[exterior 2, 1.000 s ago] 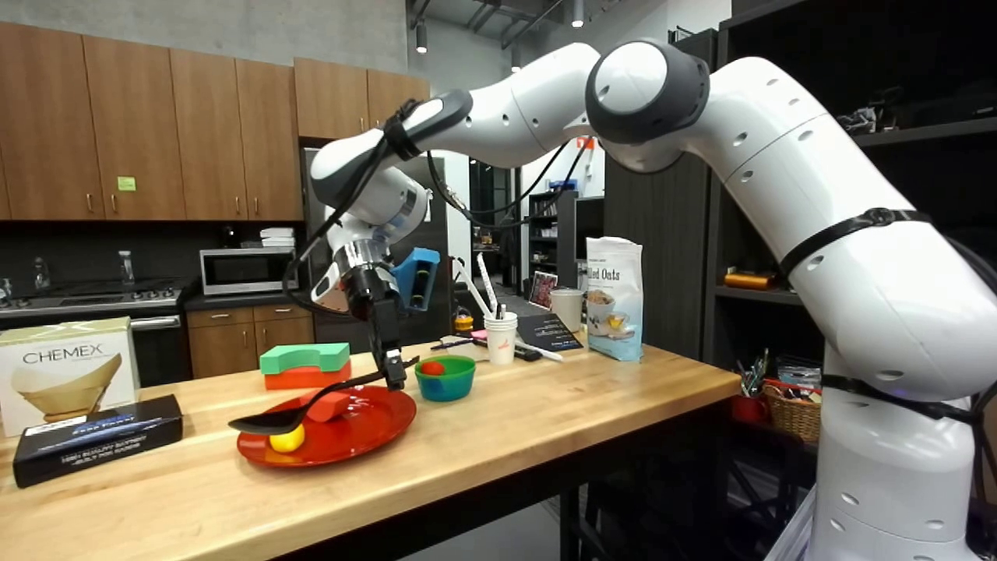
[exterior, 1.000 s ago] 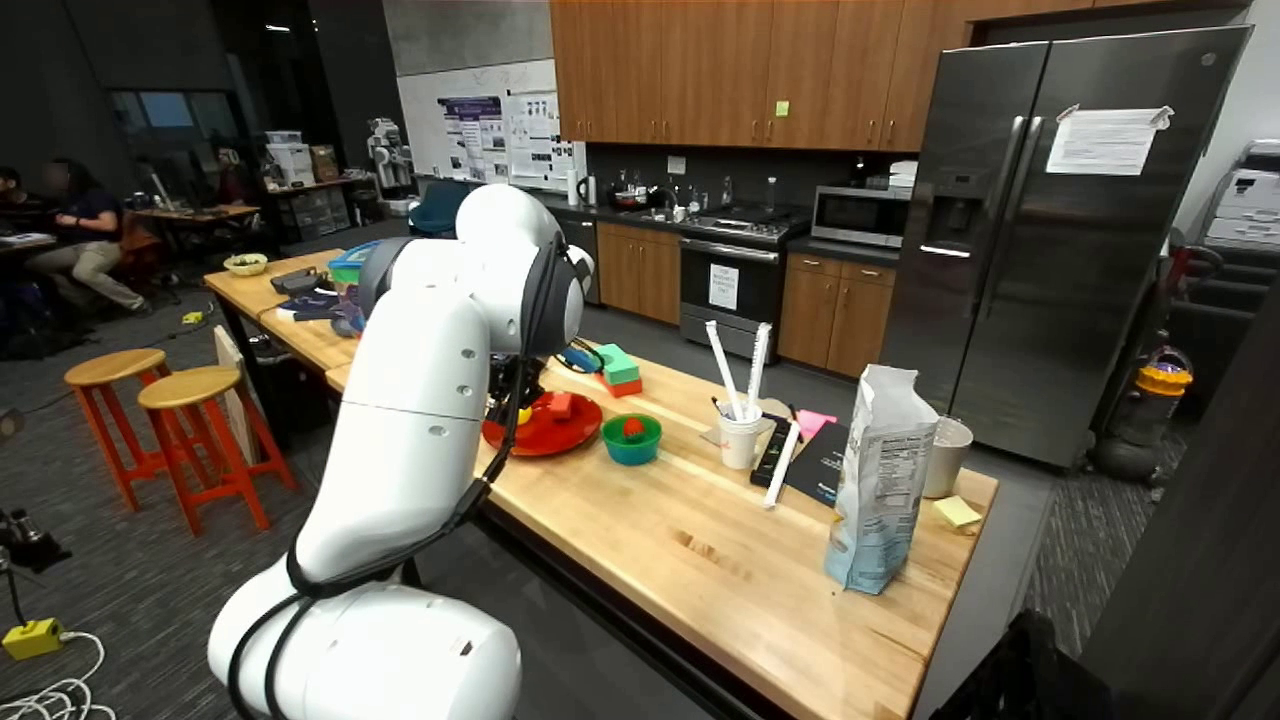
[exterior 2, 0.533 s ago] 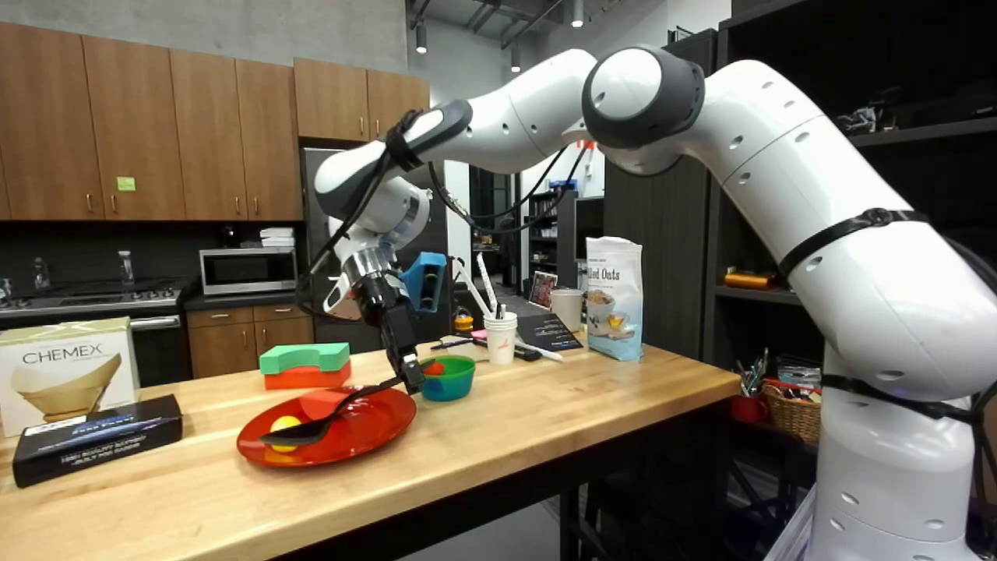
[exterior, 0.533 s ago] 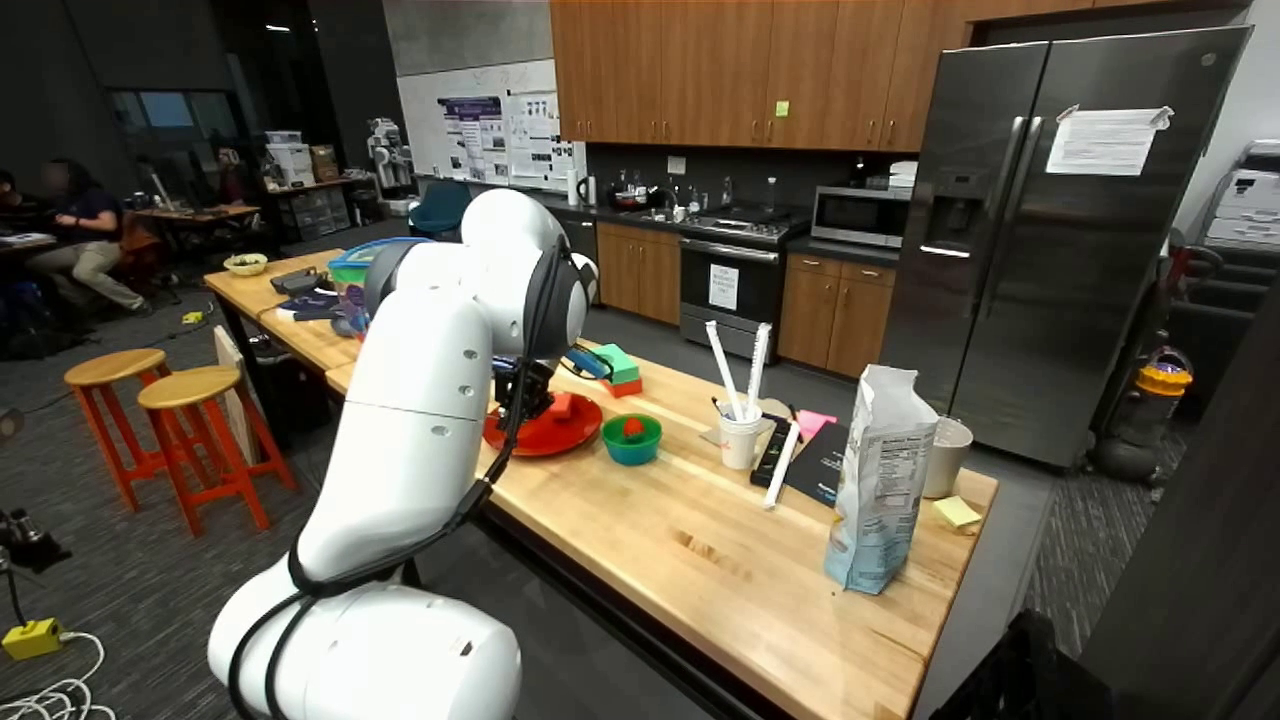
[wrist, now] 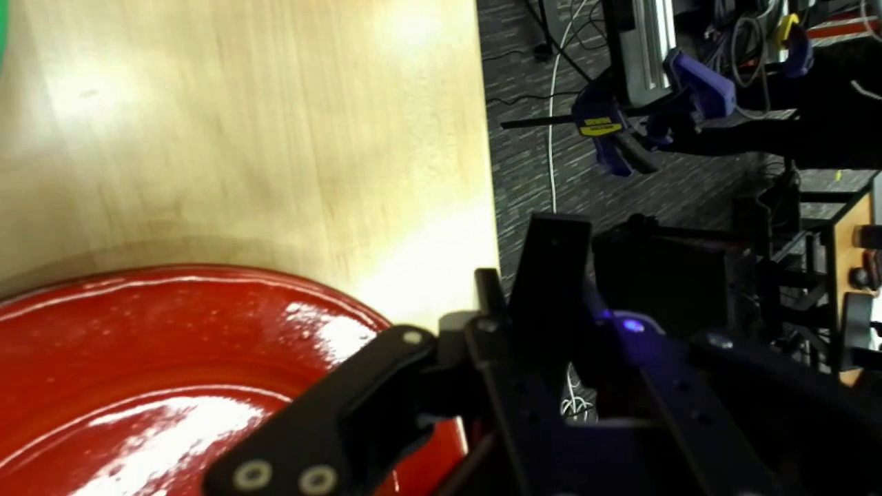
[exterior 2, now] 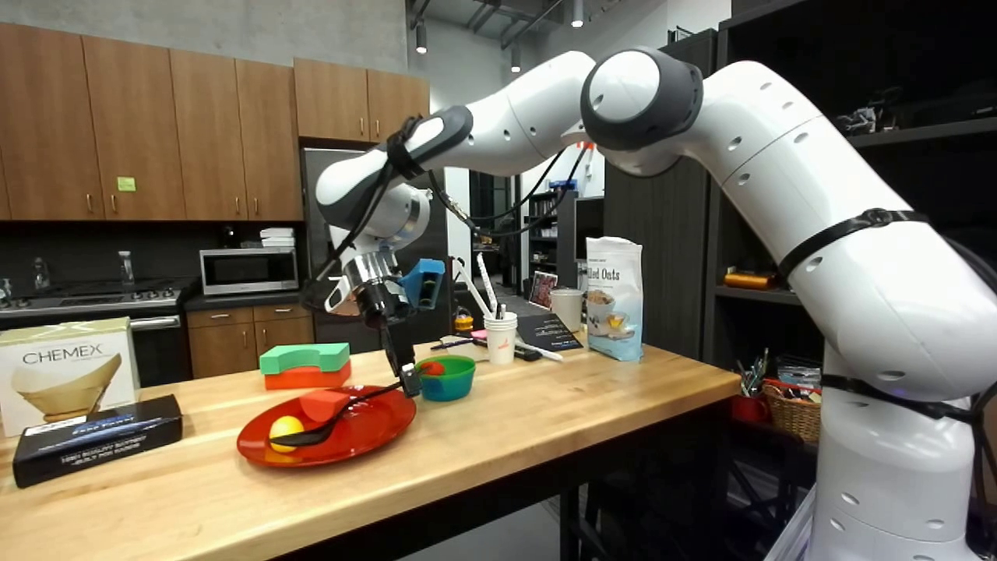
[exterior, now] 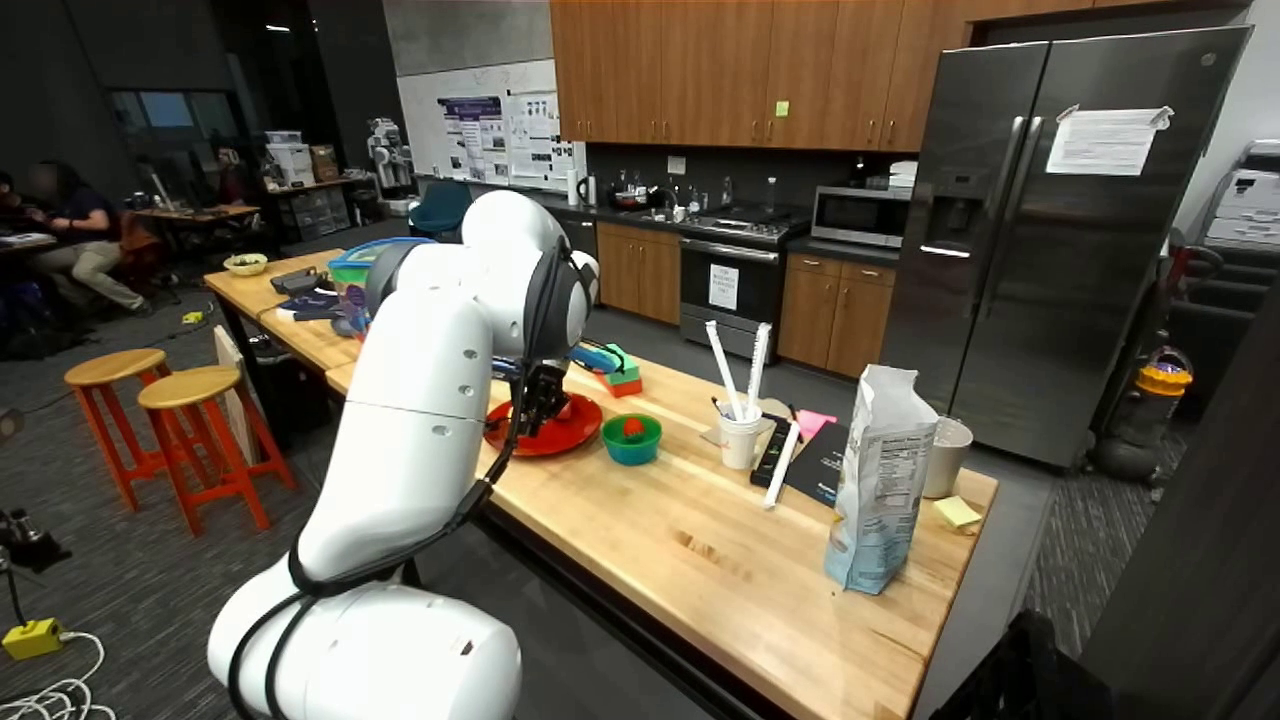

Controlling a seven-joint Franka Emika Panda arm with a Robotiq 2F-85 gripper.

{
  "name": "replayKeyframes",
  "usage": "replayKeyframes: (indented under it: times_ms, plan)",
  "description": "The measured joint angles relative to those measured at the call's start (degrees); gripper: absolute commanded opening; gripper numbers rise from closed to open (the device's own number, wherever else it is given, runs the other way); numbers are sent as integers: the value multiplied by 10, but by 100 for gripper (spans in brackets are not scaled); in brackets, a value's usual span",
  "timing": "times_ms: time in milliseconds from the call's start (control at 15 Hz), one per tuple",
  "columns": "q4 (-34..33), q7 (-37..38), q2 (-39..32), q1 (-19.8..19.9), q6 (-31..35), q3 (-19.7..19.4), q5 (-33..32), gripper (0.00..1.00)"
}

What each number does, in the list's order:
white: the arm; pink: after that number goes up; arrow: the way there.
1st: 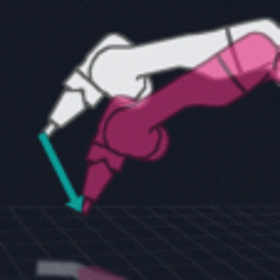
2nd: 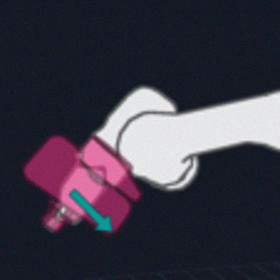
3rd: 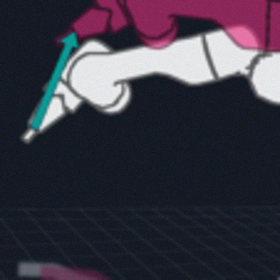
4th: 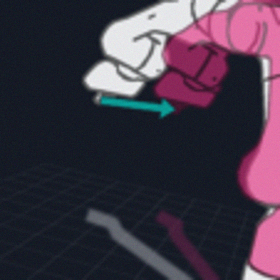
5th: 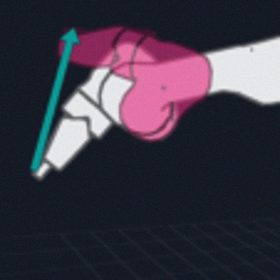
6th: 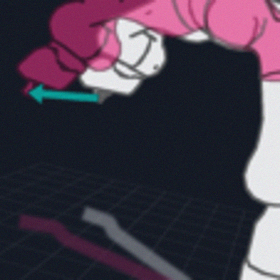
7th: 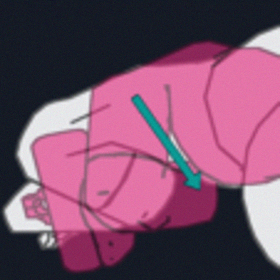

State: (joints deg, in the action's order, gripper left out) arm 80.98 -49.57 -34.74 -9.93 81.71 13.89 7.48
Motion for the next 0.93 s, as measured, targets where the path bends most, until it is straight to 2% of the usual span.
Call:
replayKeyframes:
  times_ms: [267,933]
  plan:
    - [2,0,-7,0,41,0,-4,6]
    - [17,13,-20,3,59,-2,-3,6]
